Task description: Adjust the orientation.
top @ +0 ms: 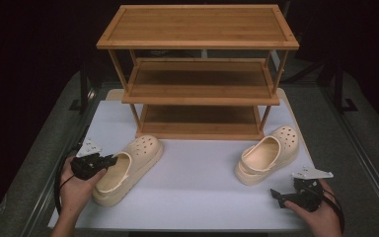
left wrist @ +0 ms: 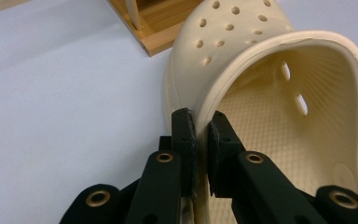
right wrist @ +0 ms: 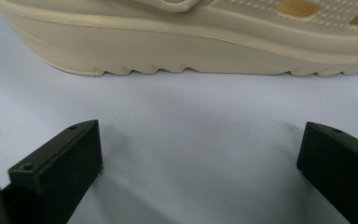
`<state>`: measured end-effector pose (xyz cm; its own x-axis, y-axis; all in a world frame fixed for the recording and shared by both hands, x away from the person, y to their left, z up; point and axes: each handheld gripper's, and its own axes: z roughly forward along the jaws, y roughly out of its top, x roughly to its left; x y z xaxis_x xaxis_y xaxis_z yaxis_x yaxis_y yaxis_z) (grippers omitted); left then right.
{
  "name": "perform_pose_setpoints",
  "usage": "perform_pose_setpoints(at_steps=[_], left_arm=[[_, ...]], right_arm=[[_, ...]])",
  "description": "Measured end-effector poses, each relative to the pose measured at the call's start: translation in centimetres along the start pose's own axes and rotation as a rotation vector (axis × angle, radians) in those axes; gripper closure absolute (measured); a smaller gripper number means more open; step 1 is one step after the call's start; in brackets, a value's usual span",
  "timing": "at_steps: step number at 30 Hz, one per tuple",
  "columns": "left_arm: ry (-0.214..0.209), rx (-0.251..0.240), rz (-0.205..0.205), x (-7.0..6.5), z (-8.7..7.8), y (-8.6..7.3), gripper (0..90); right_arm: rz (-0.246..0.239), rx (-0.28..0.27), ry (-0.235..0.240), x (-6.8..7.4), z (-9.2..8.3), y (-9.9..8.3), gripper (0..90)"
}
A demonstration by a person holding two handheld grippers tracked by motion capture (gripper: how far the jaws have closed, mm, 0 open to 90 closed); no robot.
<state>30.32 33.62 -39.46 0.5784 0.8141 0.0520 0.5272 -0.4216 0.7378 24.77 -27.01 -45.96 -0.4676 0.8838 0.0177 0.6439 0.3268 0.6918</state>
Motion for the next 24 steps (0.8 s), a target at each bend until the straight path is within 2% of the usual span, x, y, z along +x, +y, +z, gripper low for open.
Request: perform_pose_setpoints(at_steps=[2, 5, 8, 10, 14, 16, 18, 21, 24], left_arm=[[-0.01, 0.004, -0.006, 0.1, -0.1, 0.0, 81.2], [-0.047, -0.003, -0.035, 0.4, -0.2, -0.1, 76.9], [-0.102, -0.05, -0.073, 0.8, -0.8, 0.1, 69.7], [-0.122, -0.072, -0.082, 1.0, -1.5, 0.4, 67.9], [-0.13, -0.1, -0.08, 1.6, -2.8, 0.7, 59.0], [-0.116, -0.104, -0.077, 2.3, -3.3, 0.5, 55.1], [-0.083, -0.11, -0.086, 3.3, -3.6, 0.0, 54.0], [-0.024, -0.103, -0.119, 4.9, -3.6, -1.1, 52.4], [0.025, -0.076, -0.152, 6.3, -2.7, -2.4, 50.4]], right_arm=[[0.0, 0.0, 0.0, 0.0, 0.0, 0.0, 0.0], [0.001, 0.001, 0.0, 0.0, 0.0, 0.0, 0.0], [0.002, 0.002, 0.001, 0.0, 0.0, 0.0, 0.0], [0.003, 0.002, 0.001, 0.0, 0.0, 0.0, 0.0], [0.002, 0.002, 0.001, 0.0, 0.0, 0.0, 0.0], [0.003, 0.003, 0.001, 0.0, 0.0, 0.0, 0.0], [0.003, 0.003, 0.001, 0.0, 0.0, 0.0, 0.0], [0.003, 0.003, 0.002, 0.0, 0.0, 0.0, 0.0], [0.004, 0.003, 0.001, 0.0, 0.0, 0.0, 0.0]])
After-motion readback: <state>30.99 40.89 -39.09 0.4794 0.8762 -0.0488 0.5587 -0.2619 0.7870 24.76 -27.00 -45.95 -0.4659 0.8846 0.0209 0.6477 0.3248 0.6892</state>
